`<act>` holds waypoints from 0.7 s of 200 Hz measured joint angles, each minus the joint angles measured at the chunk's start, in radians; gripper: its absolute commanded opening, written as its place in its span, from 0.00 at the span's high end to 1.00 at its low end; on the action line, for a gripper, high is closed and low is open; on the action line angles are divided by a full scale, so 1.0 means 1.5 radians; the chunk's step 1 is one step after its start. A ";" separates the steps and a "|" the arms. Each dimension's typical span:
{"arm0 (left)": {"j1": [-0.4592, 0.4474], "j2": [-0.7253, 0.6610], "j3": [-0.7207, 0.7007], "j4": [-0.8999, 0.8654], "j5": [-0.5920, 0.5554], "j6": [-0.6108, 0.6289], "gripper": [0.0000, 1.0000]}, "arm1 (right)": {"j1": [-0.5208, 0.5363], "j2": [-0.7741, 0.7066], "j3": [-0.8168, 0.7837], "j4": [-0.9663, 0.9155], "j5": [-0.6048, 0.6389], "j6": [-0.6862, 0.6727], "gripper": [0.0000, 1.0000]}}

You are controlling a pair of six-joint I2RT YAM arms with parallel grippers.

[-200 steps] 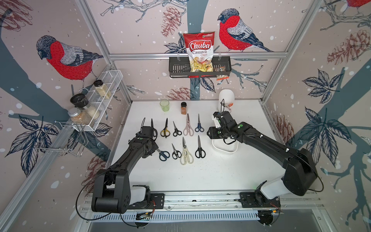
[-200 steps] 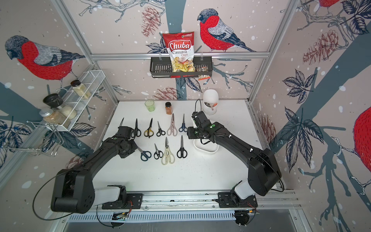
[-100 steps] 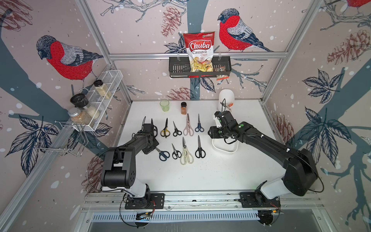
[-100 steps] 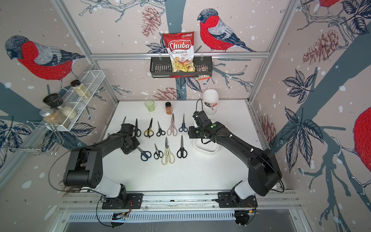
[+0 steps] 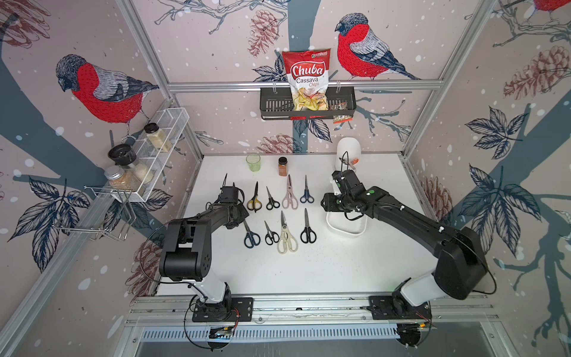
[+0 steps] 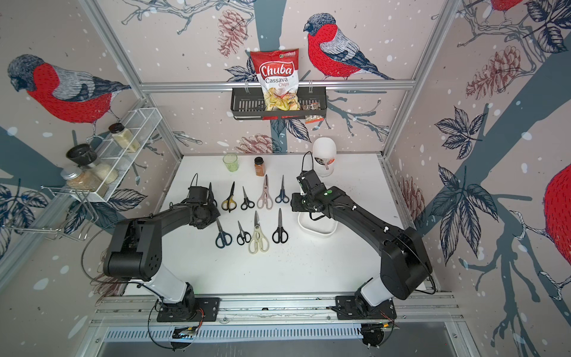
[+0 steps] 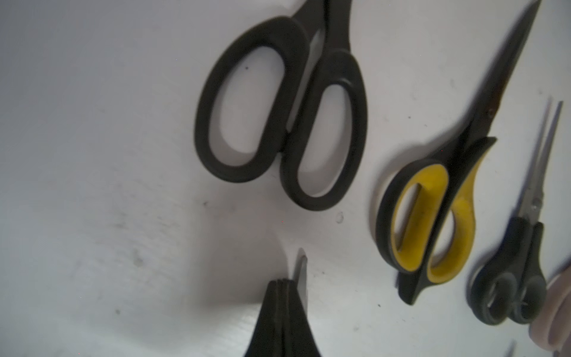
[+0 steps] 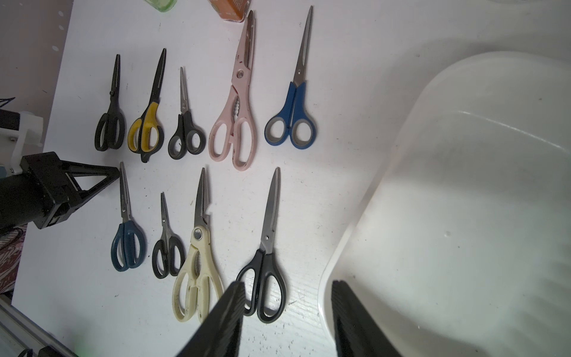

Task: Take the scissors out of the storage box
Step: Adjust the scissors at the center of the board.

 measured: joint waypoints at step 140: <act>-0.020 -0.119 0.071 -0.145 0.035 0.063 0.58 | -0.137 -0.067 -0.148 0.069 0.096 -0.001 0.40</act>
